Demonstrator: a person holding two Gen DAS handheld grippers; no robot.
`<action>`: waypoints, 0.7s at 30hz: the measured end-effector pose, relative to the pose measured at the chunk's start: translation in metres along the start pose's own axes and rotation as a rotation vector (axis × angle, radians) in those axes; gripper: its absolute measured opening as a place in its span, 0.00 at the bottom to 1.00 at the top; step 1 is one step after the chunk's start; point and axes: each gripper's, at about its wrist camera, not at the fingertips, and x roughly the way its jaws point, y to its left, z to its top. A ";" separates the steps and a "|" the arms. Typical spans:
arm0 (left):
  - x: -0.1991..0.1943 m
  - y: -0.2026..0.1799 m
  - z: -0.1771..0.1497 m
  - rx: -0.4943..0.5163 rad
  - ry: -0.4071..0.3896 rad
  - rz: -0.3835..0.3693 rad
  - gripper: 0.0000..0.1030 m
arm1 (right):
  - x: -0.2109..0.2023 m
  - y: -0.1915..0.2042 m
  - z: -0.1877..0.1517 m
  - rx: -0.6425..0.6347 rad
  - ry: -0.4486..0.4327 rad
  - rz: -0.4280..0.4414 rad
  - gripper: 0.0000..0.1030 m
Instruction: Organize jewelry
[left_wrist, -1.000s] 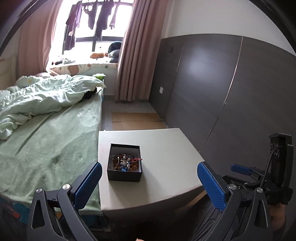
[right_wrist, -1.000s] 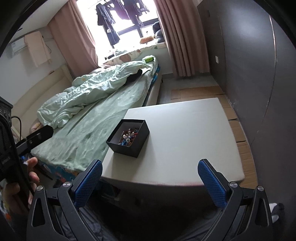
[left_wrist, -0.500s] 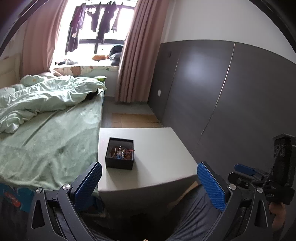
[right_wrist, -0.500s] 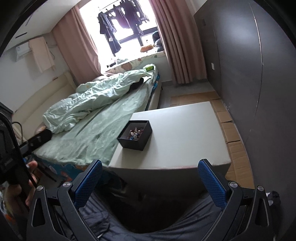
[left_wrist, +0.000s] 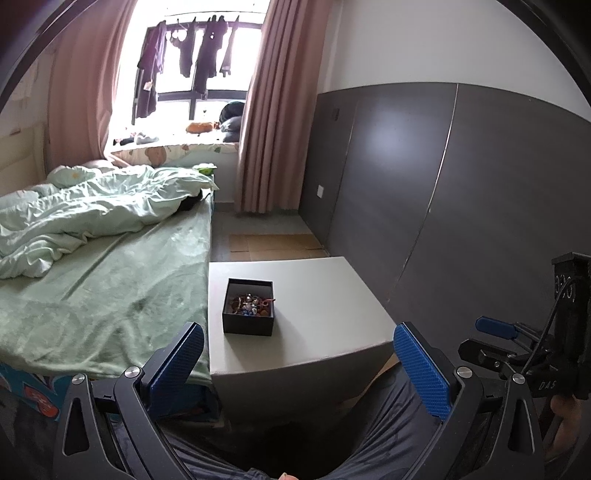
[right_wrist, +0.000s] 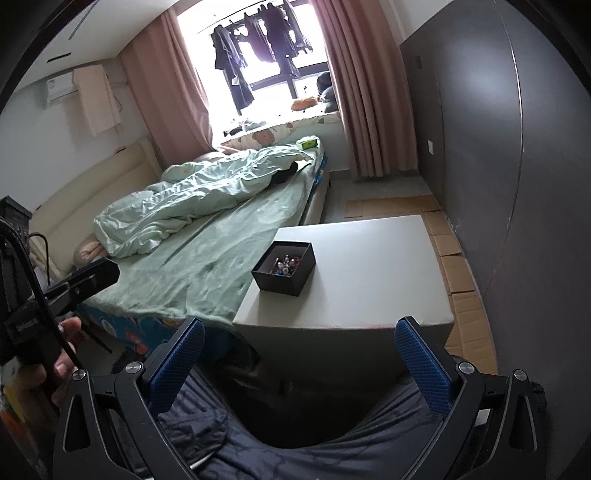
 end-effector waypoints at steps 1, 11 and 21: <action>0.000 0.000 -0.001 0.000 0.000 0.001 1.00 | 0.000 0.000 0.000 -0.003 0.000 -0.001 1.00; 0.005 -0.003 -0.002 0.010 0.016 0.011 1.00 | 0.001 0.000 -0.001 -0.001 0.009 -0.003 1.00; 0.010 -0.006 -0.001 0.012 0.039 0.016 1.00 | 0.000 -0.007 0.000 0.009 0.011 0.000 1.00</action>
